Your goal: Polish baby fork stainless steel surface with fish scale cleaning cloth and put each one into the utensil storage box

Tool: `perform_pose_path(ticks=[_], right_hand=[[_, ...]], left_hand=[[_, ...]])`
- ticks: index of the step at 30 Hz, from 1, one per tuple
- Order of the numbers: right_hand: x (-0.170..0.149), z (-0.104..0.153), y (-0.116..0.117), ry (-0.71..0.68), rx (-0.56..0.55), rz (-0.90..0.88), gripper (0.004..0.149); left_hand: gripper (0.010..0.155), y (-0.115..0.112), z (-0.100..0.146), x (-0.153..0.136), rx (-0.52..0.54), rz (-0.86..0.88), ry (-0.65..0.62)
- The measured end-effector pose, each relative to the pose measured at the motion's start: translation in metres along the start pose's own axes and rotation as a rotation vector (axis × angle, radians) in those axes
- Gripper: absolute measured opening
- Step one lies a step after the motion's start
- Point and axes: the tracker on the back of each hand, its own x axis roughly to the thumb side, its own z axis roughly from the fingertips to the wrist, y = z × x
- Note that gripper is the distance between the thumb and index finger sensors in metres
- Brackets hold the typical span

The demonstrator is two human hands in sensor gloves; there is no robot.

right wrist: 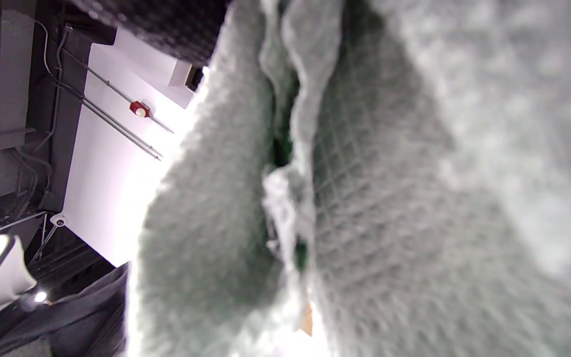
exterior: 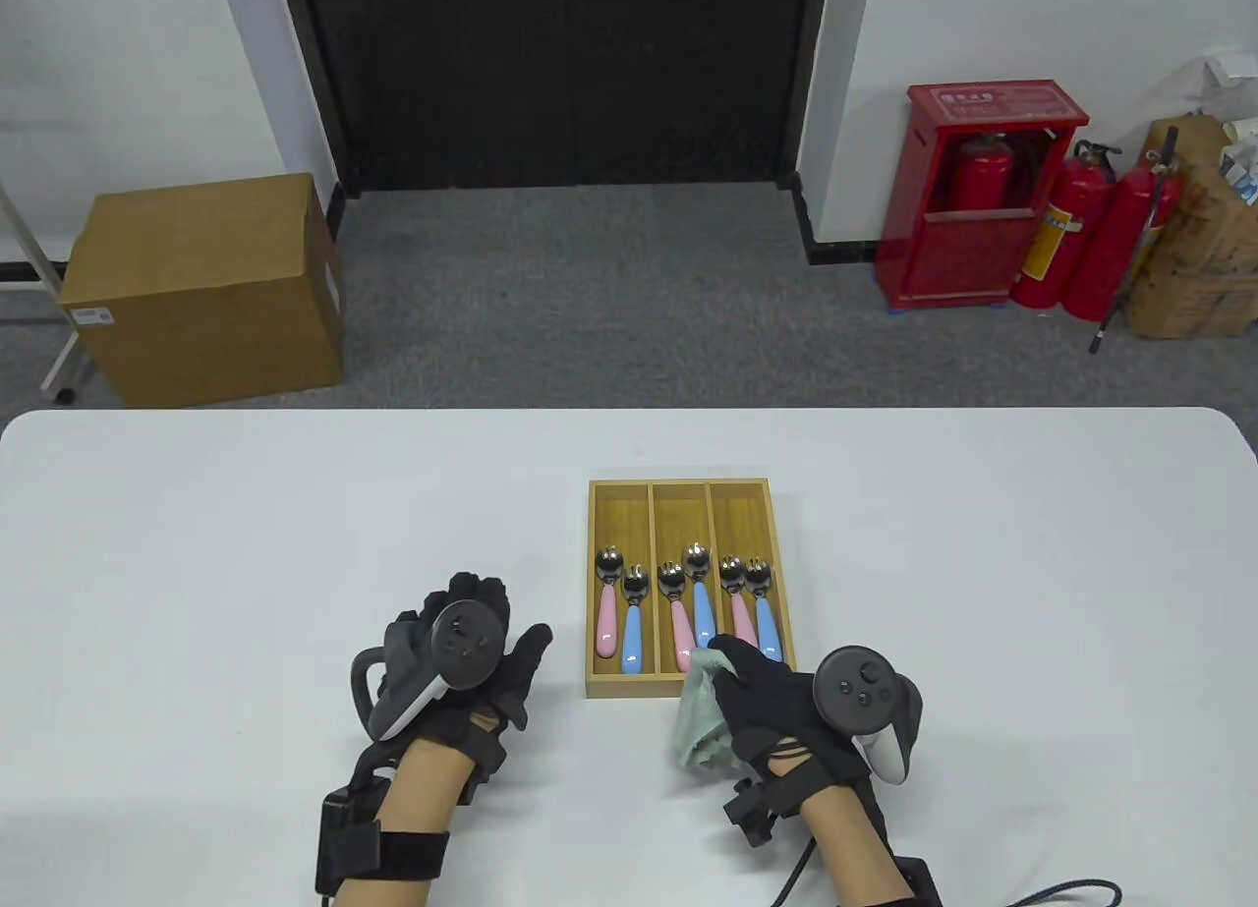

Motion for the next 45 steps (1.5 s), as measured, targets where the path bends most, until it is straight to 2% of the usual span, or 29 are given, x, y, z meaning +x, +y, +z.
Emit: perform_pose_path(ticks=[5,7,9,12,20,31,38,40,45], right_hand=[[0.010,0.001,0.012,-0.028,0.034,0.008,0.052],[0.014,0.000,0.017,-0.032,0.059,0.005,0.050],[0.019,0.002,0.024,-0.051,0.060,0.000,0.048],[0.025,0.002,0.031,-0.049,0.084,0.042,0.043],[0.038,0.008,0.050,-0.061,0.144,0.436,0.043],[0.022,0.010,0.081,0.000,0.447,0.743,0.051],[0.019,0.012,0.083,0.037,0.552,0.725,0.064],[0.023,0.012,0.077,0.019,0.522,0.677,0.069],[0.029,0.009,0.046,-0.001,0.316,0.520,0.071]], left_hand=[[0.083,-0.011,0.030,-0.016,0.081,0.007,-0.082],[0.082,-0.009,0.032,-0.019,0.006,0.004,-0.076],[0.082,-0.001,0.035,-0.020,0.063,0.031,-0.080],[0.081,0.001,0.036,-0.017,0.060,0.085,-0.101],[0.080,-0.004,0.038,-0.009,0.037,0.072,-0.133],[0.079,-0.011,0.040,-0.007,0.023,0.069,-0.134],[0.079,-0.014,0.039,-0.005,0.009,0.061,-0.134],[0.079,-0.014,0.039,-0.004,0.008,0.061,-0.138],[0.080,-0.020,0.038,-0.002,-0.019,0.079,-0.163]])
